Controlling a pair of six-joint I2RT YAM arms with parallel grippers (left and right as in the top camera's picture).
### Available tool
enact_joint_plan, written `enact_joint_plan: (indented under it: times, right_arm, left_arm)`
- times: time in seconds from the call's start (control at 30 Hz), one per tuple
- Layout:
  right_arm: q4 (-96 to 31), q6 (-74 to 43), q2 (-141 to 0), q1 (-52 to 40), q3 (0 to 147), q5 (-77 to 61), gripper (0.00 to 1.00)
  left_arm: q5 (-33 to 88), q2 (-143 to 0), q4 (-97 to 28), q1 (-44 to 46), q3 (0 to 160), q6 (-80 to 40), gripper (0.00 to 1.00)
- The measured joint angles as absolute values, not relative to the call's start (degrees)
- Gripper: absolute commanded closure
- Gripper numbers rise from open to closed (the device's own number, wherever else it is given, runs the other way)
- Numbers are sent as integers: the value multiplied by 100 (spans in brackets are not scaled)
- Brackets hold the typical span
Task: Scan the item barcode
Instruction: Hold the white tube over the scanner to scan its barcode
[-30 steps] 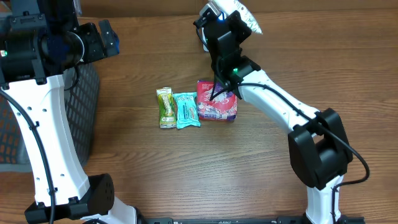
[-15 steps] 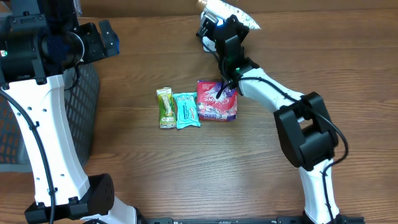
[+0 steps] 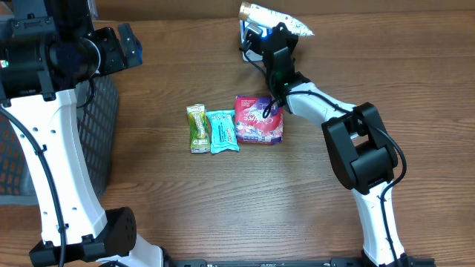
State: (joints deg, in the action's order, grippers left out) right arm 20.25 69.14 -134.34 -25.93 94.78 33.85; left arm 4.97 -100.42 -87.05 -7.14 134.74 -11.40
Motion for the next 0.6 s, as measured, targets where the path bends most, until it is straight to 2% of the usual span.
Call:
enact_joint_plan:
  times: [0.47,0.6]
  right_arm:
    - [1789,7063,-13434,-2626,9478,3258,96]
    - [1667,6742,-13408,-2803,9478,3345,96]
  left_arm:
    - [497,-10042,-8702,-714,13474,-1140,0]
    - [497,-10042,-8705,-714,13474,-1142,0]
